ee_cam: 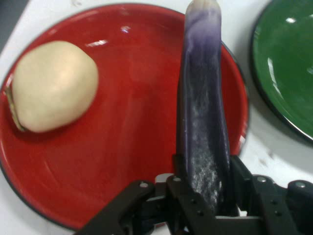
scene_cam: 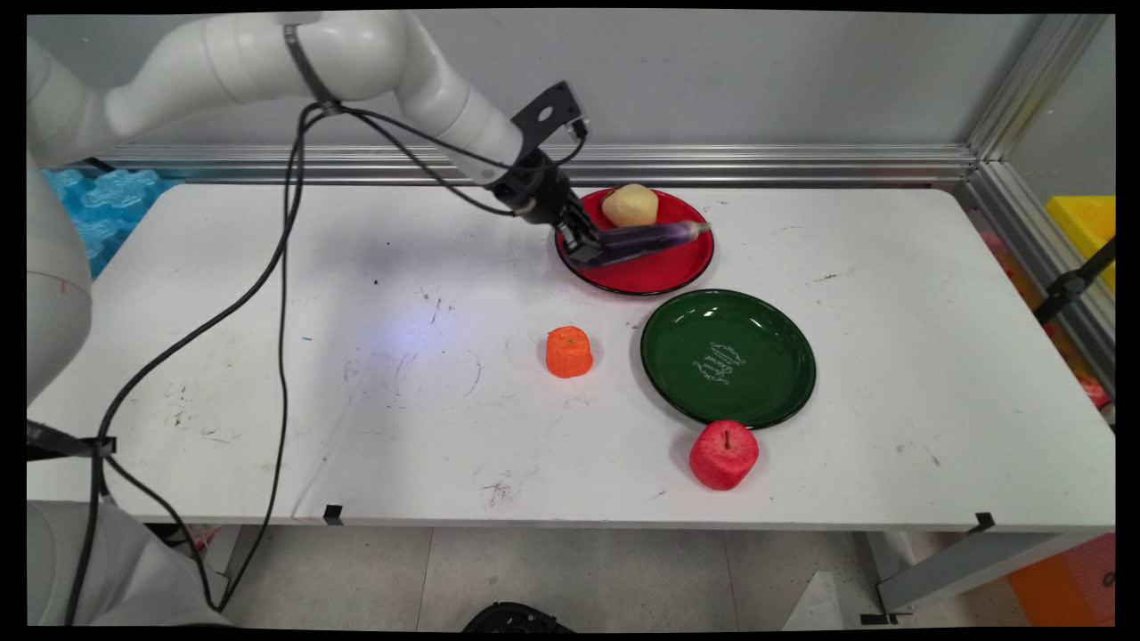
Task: Place the picked object on the table
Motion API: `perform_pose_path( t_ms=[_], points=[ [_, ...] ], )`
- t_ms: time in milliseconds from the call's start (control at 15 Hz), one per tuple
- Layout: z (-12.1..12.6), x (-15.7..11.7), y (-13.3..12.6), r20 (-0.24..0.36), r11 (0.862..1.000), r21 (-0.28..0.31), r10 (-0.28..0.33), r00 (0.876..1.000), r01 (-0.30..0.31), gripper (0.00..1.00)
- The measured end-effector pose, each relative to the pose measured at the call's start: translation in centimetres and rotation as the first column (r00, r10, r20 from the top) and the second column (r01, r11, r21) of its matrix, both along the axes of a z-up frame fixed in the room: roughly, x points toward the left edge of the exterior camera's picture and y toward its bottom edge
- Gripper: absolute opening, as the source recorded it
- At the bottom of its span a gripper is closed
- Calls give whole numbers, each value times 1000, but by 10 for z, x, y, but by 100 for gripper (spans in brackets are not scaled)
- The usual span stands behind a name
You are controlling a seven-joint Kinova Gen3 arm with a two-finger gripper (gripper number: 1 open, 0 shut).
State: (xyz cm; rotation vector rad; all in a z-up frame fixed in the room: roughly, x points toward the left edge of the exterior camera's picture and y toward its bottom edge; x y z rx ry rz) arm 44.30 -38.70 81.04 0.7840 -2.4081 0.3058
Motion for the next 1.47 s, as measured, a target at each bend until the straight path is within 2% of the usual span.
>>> perform_pose_path(
  t_ms=[400,733,1467],
  points=[
    [3,20,42,21,999,18,-46,999,46,0],
    [-4,35,65,44,998,23,-65,997,64,0],
    [-29,52,84,98,992,5,-129,987,129,0]
  ],
)
